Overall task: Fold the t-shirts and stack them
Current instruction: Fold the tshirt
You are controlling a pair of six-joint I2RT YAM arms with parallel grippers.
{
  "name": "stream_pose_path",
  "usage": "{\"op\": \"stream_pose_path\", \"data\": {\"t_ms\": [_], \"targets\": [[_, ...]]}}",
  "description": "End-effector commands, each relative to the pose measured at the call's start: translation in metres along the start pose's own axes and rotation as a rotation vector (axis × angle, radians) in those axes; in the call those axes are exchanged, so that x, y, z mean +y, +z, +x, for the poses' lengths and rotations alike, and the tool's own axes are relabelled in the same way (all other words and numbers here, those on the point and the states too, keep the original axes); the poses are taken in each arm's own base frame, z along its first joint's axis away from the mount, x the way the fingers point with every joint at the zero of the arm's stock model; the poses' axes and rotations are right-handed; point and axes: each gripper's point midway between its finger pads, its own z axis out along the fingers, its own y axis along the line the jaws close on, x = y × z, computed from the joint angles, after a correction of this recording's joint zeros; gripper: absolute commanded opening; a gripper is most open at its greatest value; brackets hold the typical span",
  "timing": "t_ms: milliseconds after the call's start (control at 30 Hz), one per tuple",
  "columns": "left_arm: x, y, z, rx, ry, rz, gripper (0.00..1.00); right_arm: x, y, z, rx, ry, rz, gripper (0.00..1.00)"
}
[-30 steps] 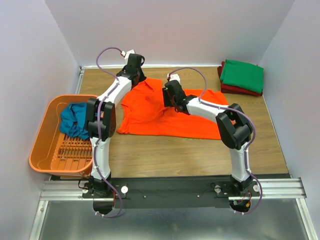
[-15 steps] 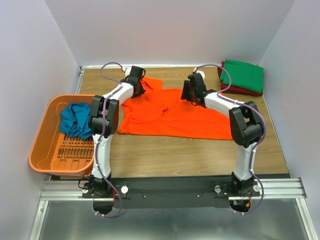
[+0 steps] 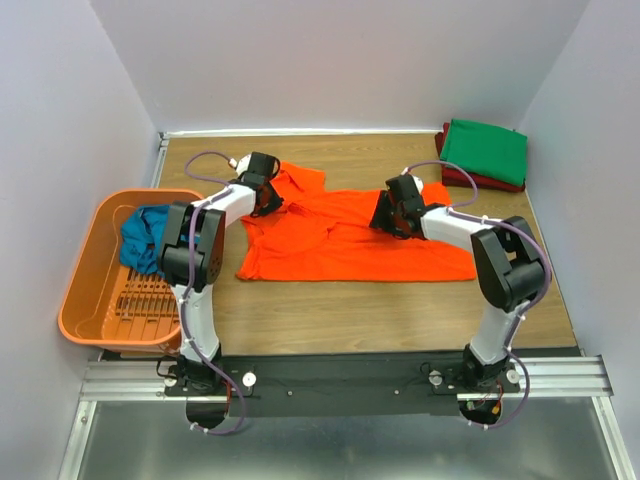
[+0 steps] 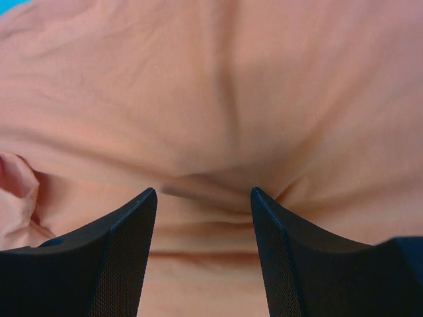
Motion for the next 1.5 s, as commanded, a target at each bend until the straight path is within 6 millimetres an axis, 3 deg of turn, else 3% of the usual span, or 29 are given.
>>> {"op": "stream_pose_path", "data": {"t_ms": [0,100,233,333,667,700,800,833,867,900,933,1100,1133,1167,1200,1267,1367,1400,1467], "targets": [[0.041,-0.012,0.044,0.115,-0.023,-0.086,0.28,-0.031,-0.018,0.061,0.169,0.038,0.057,0.66],[0.048,-0.024,0.046,0.107,-0.021,-0.086,0.28,-0.048,-0.03,0.087,0.214,0.059,0.074,0.66],[0.053,-0.037,0.045,0.087,-0.011,-0.082,0.28,-0.054,-0.048,0.11,0.235,0.088,0.031,0.66],[0.059,-0.041,0.049,0.095,-0.007,-0.096,0.28,-0.054,-0.05,0.123,0.245,0.086,0.024,0.66],[0.072,-0.047,0.039,0.067,-0.018,-0.121,0.28,0.01,-0.047,0.132,0.268,0.109,-0.15,0.66],[0.071,-0.047,0.035,0.061,-0.017,-0.118,0.28,0.019,-0.045,0.123,0.251,0.116,-0.167,0.66],[0.07,-0.045,0.027,0.065,-0.003,-0.117,0.28,0.019,-0.041,0.092,0.15,0.116,-0.124,0.66],[0.066,-0.048,0.021,0.051,0.0,-0.11,0.28,0.019,-0.044,0.063,0.076,0.133,-0.123,0.66],[0.061,-0.052,0.015,0.036,0.003,-0.093,0.28,0.016,-0.045,0.05,0.048,0.14,-0.117,0.66],[0.057,-0.055,0.01,0.023,0.025,-0.074,0.28,0.01,-0.045,0.036,0.022,0.151,-0.1,0.66],[0.05,-0.059,0.004,0.008,0.031,-0.048,0.28,-0.003,-0.044,0.007,-0.023,0.176,-0.066,0.66],[0.017,-0.079,-0.037,-0.084,0.094,0.042,0.28,-0.047,-0.021,-0.053,-0.095,0.198,0.042,0.66],[0.014,-0.079,-0.041,-0.091,0.115,0.045,0.28,-0.049,-0.018,-0.08,-0.129,0.187,0.043,0.65],[0.012,-0.079,-0.046,-0.102,0.121,0.046,0.28,-0.054,-0.009,-0.086,-0.118,0.171,0.061,0.65],[0.007,-0.081,-0.058,-0.131,0.125,0.038,0.28,-0.072,0.01,-0.075,-0.059,0.16,0.123,0.64],[0.0,-0.076,-0.071,-0.156,0.139,0.027,0.28,-0.08,0.033,-0.092,-0.057,0.111,0.161,0.6],[0.003,-0.064,-0.073,-0.134,0.17,-0.021,0.28,-0.094,0.047,-0.102,-0.058,0.08,0.215,0.54],[-0.002,-0.064,-0.079,-0.143,0.173,-0.016,0.28,-0.091,0.049,-0.112,-0.074,0.074,0.21,0.54],[-0.006,-0.063,-0.085,-0.147,0.185,-0.022,0.28,-0.093,0.057,-0.112,-0.057,0.04,0.211,0.52]]}}
